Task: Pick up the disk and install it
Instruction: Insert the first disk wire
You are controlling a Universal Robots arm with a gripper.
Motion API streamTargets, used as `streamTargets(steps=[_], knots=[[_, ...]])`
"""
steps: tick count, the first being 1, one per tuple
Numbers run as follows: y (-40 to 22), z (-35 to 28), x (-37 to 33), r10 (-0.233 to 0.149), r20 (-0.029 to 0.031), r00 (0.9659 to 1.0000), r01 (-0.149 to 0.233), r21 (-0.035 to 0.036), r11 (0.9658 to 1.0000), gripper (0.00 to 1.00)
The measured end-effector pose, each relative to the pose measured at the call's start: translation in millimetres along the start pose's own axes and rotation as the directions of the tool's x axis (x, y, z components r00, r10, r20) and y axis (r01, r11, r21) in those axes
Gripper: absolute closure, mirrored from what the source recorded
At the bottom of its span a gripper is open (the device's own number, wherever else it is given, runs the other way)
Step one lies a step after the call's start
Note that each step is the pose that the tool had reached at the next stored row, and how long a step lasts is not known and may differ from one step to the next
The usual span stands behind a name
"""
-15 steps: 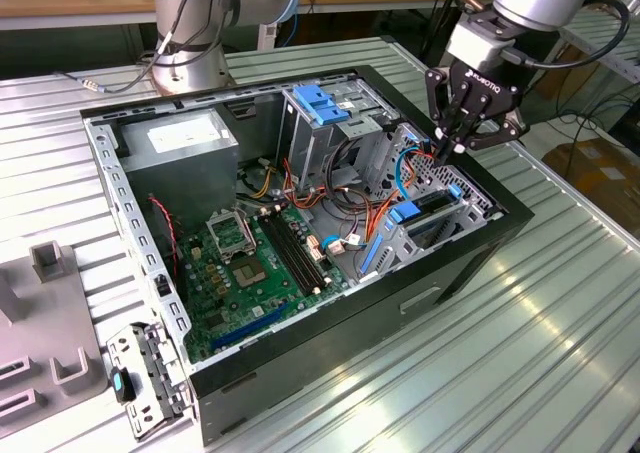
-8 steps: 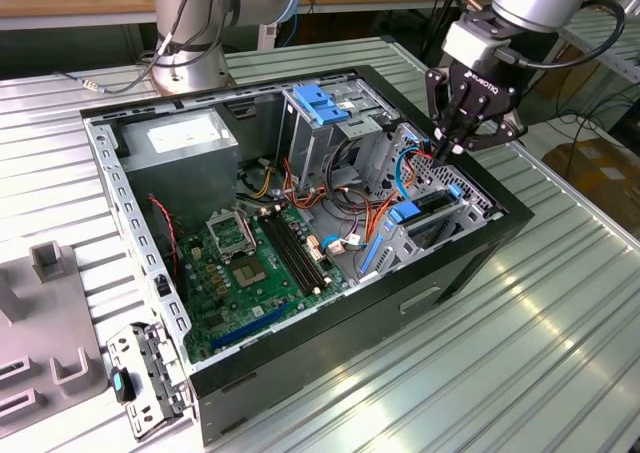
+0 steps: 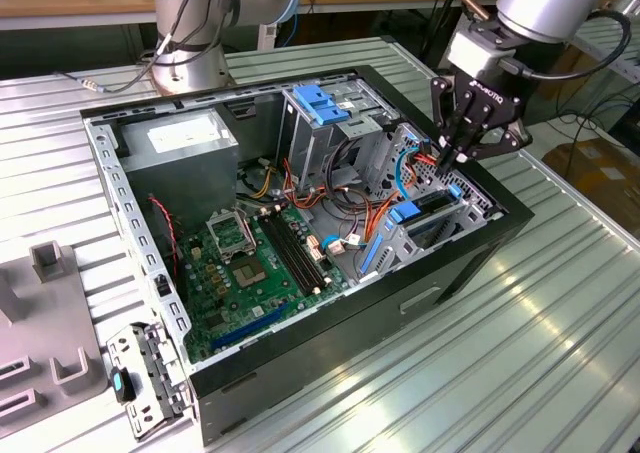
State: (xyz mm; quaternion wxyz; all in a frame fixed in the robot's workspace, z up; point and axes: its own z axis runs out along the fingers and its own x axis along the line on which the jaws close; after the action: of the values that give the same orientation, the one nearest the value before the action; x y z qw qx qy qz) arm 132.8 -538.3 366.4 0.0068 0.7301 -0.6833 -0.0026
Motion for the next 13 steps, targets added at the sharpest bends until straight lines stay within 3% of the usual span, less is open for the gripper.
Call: streamTargets(steps=[3,5,7,9,13], knots=[[0.2,3.1,0.0,0.045,0.001,0.999,-0.045,0.0,0.999,0.83],[0.8,4.2,0.7,0.047,0.0012,0.9989,-0.047,0.0,0.9989,0.83],[2.7,4.9,2.7,0.047,0.0079,0.9988,-0.047,0.0001,0.9989,0.83],[5.0,5.7,5.8,0.043,0.019,0.9989,-0.043,0.0004,0.9991,0.83],[6.5,7.4,11.7,0.041,0.0252,0.9988,-0.041,0.0005,0.9991,0.83]])
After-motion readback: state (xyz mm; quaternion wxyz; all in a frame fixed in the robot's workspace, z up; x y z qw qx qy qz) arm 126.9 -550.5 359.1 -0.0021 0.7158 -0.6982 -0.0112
